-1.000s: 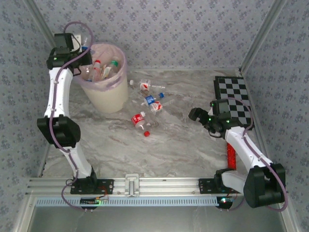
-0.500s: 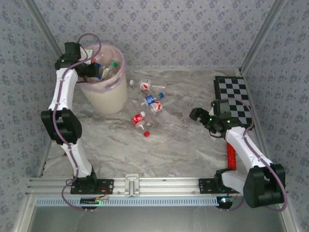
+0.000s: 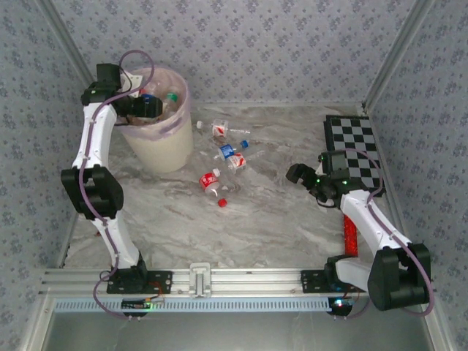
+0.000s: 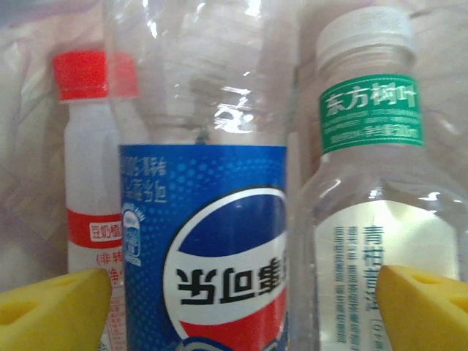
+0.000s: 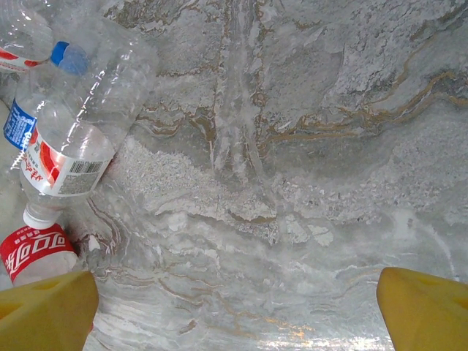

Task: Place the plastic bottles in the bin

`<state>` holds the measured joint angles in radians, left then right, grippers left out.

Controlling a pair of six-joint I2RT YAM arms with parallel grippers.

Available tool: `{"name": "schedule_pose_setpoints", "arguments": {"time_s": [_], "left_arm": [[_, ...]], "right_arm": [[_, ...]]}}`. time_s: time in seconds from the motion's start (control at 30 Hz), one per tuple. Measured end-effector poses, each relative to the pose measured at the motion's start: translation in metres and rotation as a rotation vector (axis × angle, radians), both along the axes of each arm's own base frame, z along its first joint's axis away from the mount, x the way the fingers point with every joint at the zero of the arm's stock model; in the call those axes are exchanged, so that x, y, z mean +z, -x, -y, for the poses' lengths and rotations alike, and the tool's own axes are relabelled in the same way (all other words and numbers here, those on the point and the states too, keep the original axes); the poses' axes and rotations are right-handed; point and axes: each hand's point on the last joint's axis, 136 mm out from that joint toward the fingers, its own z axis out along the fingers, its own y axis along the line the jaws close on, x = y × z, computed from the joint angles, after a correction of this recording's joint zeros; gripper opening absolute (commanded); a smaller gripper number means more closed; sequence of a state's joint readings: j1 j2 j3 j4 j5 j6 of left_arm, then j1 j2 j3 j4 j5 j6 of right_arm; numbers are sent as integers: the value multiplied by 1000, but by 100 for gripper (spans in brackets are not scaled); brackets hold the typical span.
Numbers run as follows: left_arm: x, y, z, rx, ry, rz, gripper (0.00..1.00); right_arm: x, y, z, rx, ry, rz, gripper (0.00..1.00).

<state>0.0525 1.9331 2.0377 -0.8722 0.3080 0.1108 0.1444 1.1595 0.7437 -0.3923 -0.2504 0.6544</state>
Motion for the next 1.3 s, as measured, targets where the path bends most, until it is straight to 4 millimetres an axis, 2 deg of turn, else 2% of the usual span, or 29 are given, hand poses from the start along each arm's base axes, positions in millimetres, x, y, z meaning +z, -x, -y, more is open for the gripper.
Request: {"name": "schedule_pose_setpoints", "arguments": {"time_s": [0.1, 0.2, 0.4, 0.5, 0.57, 0.7, 0.8, 0.9, 1.0, 1.17, 1.23, 1.3], "left_arm": [[18, 3, 4, -8, 6, 35, 95], [45, 11, 9, -17, 4, 93, 95], [112, 48, 33, -50, -20, 239, 95], [141, 77, 58, -86, -57, 314, 95], [156, 104, 80, -126, -75, 361, 95], [163, 152, 119, -221, -57, 400, 99], [152, 177, 142, -271, -24, 384, 99], [121, 191, 164, -294, 19, 319, 99], [74, 197, 181, -259, 89, 213, 99], [-27, 200, 195, -61, 227, 23, 99], [-59, 205, 196, 14, 227, -28, 99], [-75, 206, 198, 83, 222, -47, 99]], "right_arm": [[0, 0, 0, 0, 0, 0, 100], [0, 0, 0, 0, 0, 0, 100], [5, -2, -7, 23, -22, 27, 100], [8, -2, -12, 41, -29, 49, 100], [12, -4, -16, 53, -36, 66, 100], [15, -8, -24, 72, -59, 99, 100], [13, -10, -33, 87, -91, 104, 100], [13, -12, -43, 103, -115, 108, 100], [14, -12, -48, 114, -121, 117, 100], [17, -15, -49, 106, -118, 131, 100], [16, -16, -49, 105, -119, 131, 100], [13, -16, -49, 105, -118, 124, 100]]}}
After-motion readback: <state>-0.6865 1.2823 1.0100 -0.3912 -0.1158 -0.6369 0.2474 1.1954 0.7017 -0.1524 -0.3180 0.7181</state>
